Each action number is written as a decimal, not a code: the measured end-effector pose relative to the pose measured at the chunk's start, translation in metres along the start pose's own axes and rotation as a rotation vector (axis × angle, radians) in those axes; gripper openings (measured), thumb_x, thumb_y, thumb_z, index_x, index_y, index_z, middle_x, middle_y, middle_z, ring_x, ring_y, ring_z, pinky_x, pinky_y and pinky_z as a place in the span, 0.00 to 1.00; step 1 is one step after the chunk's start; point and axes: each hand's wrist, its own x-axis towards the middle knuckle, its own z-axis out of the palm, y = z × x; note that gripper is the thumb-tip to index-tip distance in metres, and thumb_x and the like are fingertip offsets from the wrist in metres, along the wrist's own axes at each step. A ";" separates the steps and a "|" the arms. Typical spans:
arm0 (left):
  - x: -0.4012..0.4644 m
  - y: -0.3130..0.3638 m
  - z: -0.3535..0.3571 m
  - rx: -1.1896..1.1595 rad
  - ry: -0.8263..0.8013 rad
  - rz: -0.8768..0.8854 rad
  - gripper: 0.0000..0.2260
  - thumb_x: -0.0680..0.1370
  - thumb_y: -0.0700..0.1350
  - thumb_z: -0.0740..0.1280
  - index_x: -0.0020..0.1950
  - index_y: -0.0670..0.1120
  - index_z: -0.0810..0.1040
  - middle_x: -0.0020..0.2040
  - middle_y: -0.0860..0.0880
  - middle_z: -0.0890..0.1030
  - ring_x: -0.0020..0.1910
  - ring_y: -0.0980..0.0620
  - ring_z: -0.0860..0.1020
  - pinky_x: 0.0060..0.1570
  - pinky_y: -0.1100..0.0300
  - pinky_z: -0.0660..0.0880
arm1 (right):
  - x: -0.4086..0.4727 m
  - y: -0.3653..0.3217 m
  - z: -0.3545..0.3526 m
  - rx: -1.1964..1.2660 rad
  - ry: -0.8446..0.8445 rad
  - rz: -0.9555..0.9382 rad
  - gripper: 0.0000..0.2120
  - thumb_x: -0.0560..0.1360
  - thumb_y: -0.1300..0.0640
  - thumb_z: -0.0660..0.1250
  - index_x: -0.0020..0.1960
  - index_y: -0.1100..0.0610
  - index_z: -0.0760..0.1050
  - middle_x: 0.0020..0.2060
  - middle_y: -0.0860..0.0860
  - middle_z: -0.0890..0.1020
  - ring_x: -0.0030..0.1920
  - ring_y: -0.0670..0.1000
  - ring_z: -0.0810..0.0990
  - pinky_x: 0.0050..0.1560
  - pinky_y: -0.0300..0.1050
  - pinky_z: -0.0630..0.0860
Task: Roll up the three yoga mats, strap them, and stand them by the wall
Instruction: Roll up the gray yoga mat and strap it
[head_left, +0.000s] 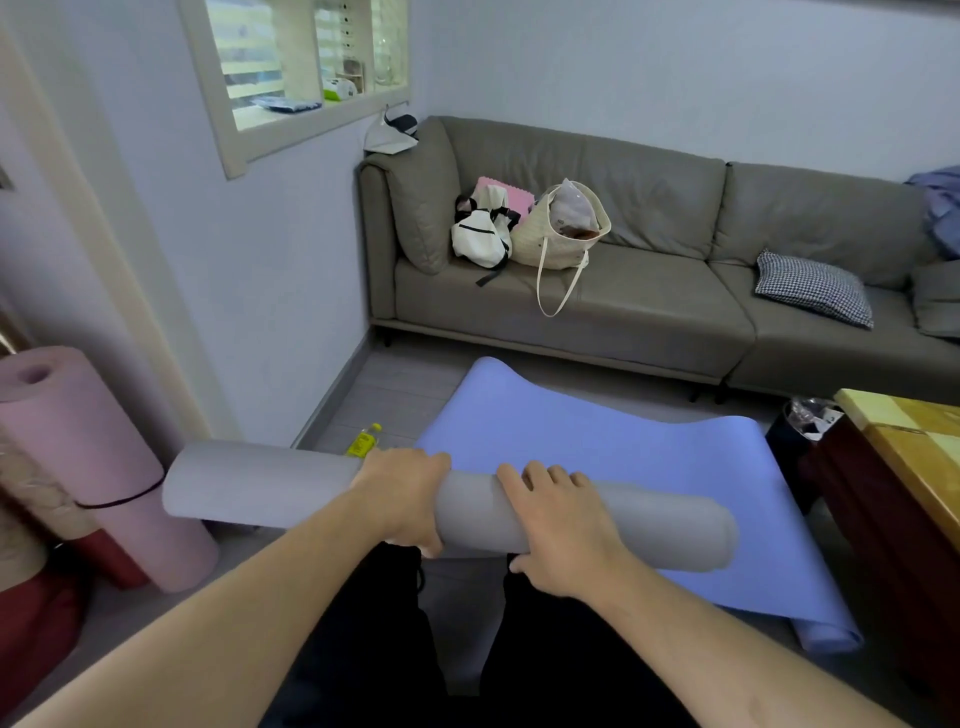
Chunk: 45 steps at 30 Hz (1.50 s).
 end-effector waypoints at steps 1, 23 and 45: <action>-0.001 0.001 0.004 0.008 0.025 -0.003 0.30 0.62 0.59 0.77 0.55 0.53 0.66 0.51 0.53 0.77 0.48 0.47 0.77 0.45 0.51 0.69 | 0.002 0.000 0.001 0.004 -0.002 0.008 0.44 0.65 0.45 0.79 0.73 0.51 0.60 0.58 0.53 0.73 0.55 0.60 0.77 0.52 0.56 0.70; -0.007 -0.007 -0.024 0.050 0.250 0.014 0.25 0.63 0.60 0.74 0.54 0.55 0.67 0.51 0.55 0.76 0.51 0.47 0.77 0.50 0.50 0.68 | 0.021 0.021 -0.053 0.091 0.036 0.010 0.29 0.67 0.48 0.72 0.62 0.47 0.62 0.47 0.48 0.74 0.46 0.56 0.75 0.43 0.51 0.69; -0.004 0.000 0.004 -0.027 0.024 0.030 0.28 0.60 0.61 0.76 0.54 0.55 0.68 0.48 0.54 0.79 0.48 0.47 0.79 0.49 0.52 0.74 | 0.013 0.012 -0.034 0.219 -0.220 -0.002 0.40 0.64 0.36 0.79 0.68 0.45 0.63 0.55 0.47 0.74 0.55 0.56 0.77 0.50 0.52 0.74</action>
